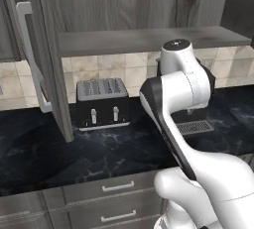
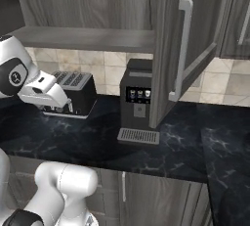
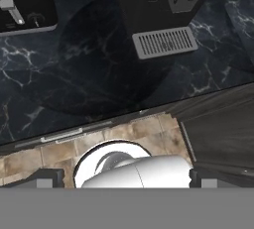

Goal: Open the cabinet. Pick the soap dispenser and place it next to the sink. Then close the cabinet.

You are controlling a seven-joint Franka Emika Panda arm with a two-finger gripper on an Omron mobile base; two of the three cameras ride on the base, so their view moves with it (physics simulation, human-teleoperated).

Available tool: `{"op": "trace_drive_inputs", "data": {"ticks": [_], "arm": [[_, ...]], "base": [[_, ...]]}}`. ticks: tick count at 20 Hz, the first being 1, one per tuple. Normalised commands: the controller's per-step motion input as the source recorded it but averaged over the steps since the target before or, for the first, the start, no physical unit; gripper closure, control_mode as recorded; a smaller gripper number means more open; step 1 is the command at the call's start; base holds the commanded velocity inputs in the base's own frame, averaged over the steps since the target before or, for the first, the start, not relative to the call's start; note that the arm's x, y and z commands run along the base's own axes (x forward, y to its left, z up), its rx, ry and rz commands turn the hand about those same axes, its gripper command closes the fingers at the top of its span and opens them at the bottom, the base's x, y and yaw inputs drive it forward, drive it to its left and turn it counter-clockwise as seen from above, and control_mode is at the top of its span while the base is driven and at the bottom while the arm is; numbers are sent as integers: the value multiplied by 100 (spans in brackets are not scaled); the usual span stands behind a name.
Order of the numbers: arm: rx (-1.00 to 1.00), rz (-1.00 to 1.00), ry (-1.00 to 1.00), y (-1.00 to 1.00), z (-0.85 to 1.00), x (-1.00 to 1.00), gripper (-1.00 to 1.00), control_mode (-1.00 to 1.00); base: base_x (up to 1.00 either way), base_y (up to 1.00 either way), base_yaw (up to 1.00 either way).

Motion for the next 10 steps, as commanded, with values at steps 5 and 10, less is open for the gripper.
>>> {"op": "trace_drive_inputs", "data": {"ticks": [5,10], "arm": [[0,0,0,0,0,0,-100,100],[0,0,0,0,0,0,-100,100]], "base": [[0,0,0],[0,0,0]]}}
